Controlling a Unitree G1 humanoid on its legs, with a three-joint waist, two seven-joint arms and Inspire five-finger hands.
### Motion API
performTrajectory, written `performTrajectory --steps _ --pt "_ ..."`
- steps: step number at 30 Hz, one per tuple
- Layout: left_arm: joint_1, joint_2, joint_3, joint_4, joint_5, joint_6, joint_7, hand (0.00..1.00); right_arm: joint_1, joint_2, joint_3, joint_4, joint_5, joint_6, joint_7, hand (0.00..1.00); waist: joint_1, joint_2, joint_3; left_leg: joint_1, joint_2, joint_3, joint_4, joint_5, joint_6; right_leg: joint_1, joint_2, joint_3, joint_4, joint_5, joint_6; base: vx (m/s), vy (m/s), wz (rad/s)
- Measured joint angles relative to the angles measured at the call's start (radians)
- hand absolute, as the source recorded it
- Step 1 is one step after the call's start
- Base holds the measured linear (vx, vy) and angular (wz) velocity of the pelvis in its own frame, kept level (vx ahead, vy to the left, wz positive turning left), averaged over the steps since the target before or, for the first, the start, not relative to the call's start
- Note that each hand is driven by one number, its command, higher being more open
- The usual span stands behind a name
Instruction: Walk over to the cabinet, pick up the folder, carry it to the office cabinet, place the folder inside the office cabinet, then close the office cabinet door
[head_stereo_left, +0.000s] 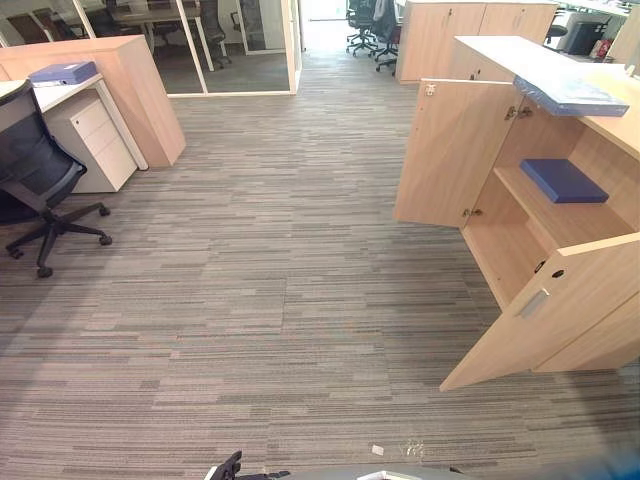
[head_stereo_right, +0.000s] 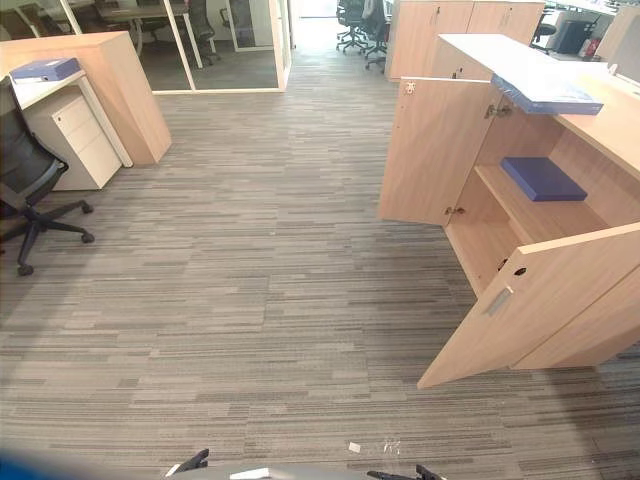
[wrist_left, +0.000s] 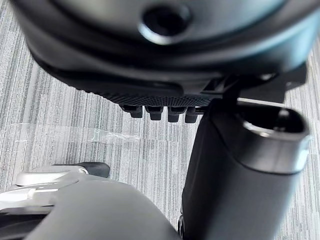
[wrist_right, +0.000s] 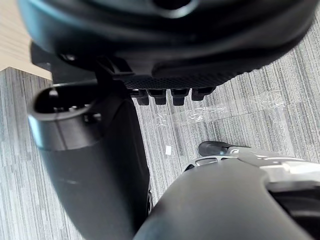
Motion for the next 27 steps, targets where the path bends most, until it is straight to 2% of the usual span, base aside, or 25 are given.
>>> performTrajectory --steps 13,21,27 --pt "0.002 0.005 0.001 0.000 -0.017 -0.021 -0.001 1.00 -0.015 0.005 0.000 0.016 0.003 -0.004 0.000 1.00 -0.001 -0.015 0.018 0.016 -0.002 -0.001 -0.042 0.026 0.014 -0.002 -0.001 -0.014 -0.002 0.001 0.001 -0.03 0.005 0.01" --pt "-0.006 0.017 0.001 -0.001 0.072 -0.042 0.028 1.00 -0.014 0.022 -0.020 0.024 0.100 -0.009 -0.007 1.00 -0.005 -0.033 0.032 0.018 -0.003 0.000 -0.048 0.026 0.014 -0.004 -0.001 -0.017 -0.002 0.002 0.000 0.00 0.000 0.00" --pt "-0.007 0.018 0.000 -0.001 0.083 -0.047 0.051 1.00 -0.010 0.029 -0.017 0.015 0.070 -0.037 -0.044 1.00 -0.007 -0.035 0.035 0.021 -0.005 0.010 -0.056 0.026 0.014 -0.008 -0.002 -0.015 -0.002 0.006 -0.002 0.01 0.019 -0.05"
